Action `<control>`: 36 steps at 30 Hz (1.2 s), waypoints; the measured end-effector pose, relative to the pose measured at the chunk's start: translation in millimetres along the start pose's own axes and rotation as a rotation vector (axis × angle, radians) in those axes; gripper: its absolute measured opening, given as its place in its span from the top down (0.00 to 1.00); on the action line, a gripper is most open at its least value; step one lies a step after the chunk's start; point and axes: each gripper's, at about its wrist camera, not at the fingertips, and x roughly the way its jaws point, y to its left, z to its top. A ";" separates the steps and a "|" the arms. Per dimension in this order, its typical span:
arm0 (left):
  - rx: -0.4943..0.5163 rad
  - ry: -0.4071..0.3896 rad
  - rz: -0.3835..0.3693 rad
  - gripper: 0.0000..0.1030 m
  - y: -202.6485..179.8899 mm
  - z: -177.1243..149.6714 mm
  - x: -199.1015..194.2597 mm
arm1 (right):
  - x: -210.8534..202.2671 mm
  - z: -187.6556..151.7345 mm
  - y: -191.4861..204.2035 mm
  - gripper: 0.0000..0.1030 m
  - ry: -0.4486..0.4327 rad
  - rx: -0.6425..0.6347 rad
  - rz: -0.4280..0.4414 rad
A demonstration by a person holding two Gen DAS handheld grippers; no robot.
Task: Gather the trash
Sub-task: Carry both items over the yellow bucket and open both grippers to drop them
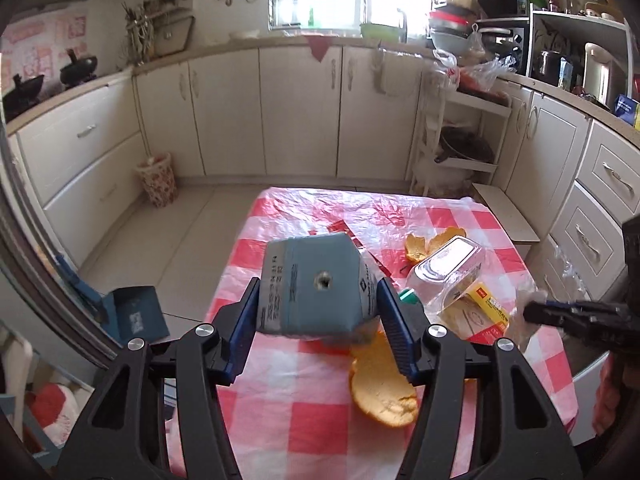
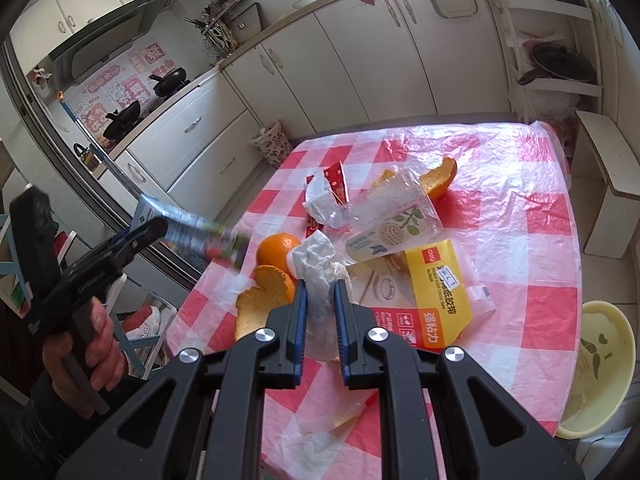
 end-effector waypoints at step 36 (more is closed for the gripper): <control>0.191 -0.009 -0.387 0.47 -197.3 -28.3 -84.0 | -88.1 -83.4 -210.1 0.85 -0.058 0.576 -0.307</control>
